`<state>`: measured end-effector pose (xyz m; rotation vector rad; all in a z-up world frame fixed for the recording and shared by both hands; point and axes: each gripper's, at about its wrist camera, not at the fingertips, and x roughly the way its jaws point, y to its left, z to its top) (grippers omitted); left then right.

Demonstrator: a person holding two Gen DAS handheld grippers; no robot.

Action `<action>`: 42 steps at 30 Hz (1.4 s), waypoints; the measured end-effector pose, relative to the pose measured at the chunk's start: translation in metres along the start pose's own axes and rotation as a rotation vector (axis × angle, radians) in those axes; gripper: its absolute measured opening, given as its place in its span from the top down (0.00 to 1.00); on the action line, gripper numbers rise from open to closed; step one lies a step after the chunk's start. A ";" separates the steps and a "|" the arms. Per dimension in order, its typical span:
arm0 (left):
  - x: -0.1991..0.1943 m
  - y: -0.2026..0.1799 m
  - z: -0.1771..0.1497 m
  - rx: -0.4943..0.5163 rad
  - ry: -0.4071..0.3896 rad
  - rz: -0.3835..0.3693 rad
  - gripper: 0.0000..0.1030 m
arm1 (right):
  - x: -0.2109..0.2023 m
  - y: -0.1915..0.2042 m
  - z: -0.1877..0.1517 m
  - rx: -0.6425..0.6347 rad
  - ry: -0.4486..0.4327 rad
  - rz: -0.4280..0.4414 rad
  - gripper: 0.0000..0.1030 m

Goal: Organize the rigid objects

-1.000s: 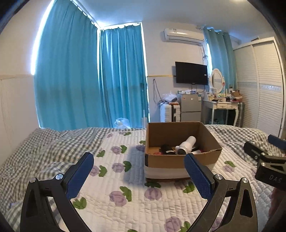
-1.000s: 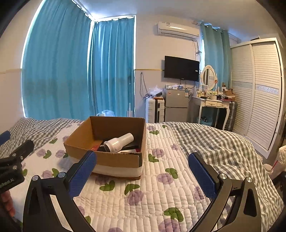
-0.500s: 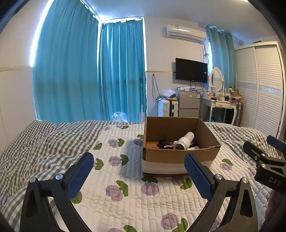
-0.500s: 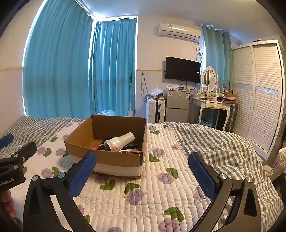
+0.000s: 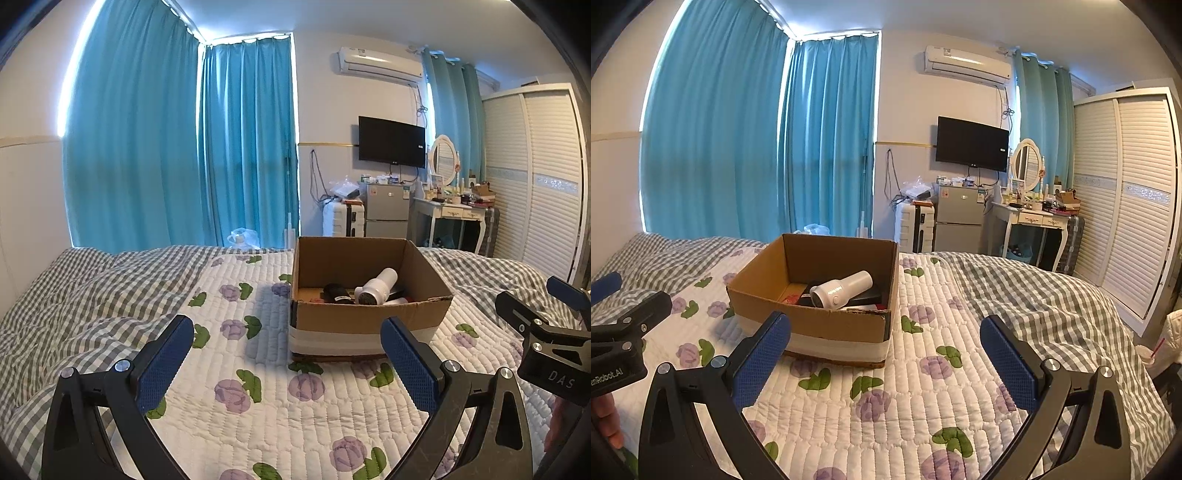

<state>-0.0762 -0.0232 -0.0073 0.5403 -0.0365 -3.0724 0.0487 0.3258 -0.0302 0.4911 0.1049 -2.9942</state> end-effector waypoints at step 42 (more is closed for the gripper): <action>-0.001 -0.001 -0.002 -0.006 0.006 0.014 0.00 | 0.011 0.001 -0.007 0.007 0.050 -0.011 0.00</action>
